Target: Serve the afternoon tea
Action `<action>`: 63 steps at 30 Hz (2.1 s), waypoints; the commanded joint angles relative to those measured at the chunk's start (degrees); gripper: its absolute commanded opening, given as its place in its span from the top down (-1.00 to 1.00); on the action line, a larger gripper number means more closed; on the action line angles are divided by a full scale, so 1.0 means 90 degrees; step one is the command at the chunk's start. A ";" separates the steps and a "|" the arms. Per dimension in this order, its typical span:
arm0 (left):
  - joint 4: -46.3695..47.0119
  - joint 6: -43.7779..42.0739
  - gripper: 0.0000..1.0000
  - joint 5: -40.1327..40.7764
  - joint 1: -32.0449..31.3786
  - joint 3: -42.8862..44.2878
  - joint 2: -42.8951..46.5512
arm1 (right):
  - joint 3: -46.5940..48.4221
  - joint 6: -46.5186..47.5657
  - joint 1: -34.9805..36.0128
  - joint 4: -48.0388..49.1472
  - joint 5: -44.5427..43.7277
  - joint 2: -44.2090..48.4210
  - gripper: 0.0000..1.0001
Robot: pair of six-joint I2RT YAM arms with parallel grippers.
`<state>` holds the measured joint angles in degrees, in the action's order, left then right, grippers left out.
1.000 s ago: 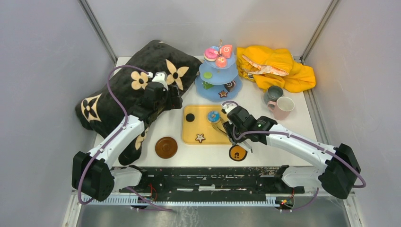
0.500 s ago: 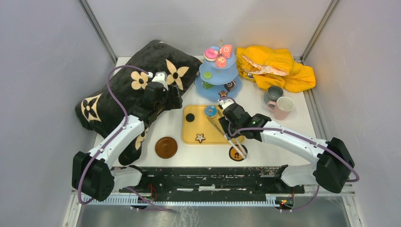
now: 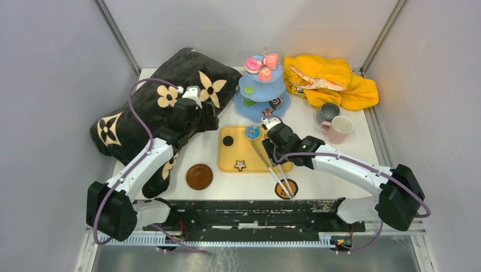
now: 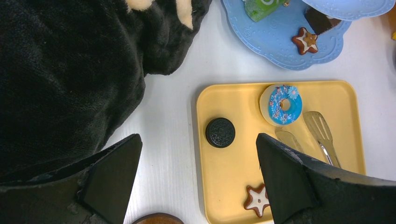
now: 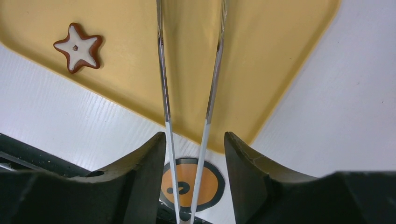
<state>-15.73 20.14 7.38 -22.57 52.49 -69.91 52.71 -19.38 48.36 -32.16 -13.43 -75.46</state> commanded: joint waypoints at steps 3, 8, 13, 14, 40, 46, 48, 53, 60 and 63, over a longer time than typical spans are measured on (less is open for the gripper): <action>0.0300 0.0175 -0.99 -0.0004 0.0026 0.0046 0.0027 | -0.0102 -0.0349 -0.0028 -0.0072 -0.0211 0.0210 -0.20; 0.0306 0.0198 -0.99 -0.0064 0.0029 0.0040 -0.0014 | -0.0429 -0.0479 -0.0025 0.0028 0.0169 0.0302 -0.41; 0.0326 0.0228 -0.99 -0.0096 0.0029 0.0041 -0.0015 | -0.0677 -0.0417 -0.0031 0.0145 0.0448 0.0339 -0.50; 0.0325 0.0232 -0.99 -0.0097 0.0027 0.0038 -0.0023 | -0.0727 -0.0407 -0.0031 0.0192 0.0485 0.0331 -0.51; 0.0321 0.0208 -0.99 -0.0068 0.0036 0.0054 -0.0055 | -0.1545 -0.1188 -0.0385 0.1044 0.0495 0.0829 -0.24; 0.0339 0.0203 -0.99 -0.0082 0.0026 0.0040 -0.0035 | -0.1630 -0.1402 -0.0505 0.0954 0.0454 0.0557 -0.03; 0.0340 0.0207 -0.99 -0.0087 0.0027 0.0042 -0.0035 | -0.1621 -0.1409 -0.0510 0.0960 0.0497 0.0411 0.08; 0.0334 0.0200 -0.99 -0.0059 0.0032 0.0011 -0.0006 | -0.1610 -0.1313 -0.0507 0.1038 0.0570 0.0197 0.29; 0.0332 0.0199 -0.99 -0.0051 0.0030 0.0037 -0.0016 | -0.1403 -0.1017 -0.0509 0.0984 0.0586 -0.0044 0.76; 0.0326 0.0204 -0.99 -0.0048 0.0034 0.0028 -0.0012 | -0.1210 -0.0828 -0.0510 0.0795 0.0410 -0.0111 0.94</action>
<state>-15.68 20.14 6.94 -22.57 52.47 -70.67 38.28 -29.26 43.94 -24.43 -7.79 -75.77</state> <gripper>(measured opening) 0.994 0.084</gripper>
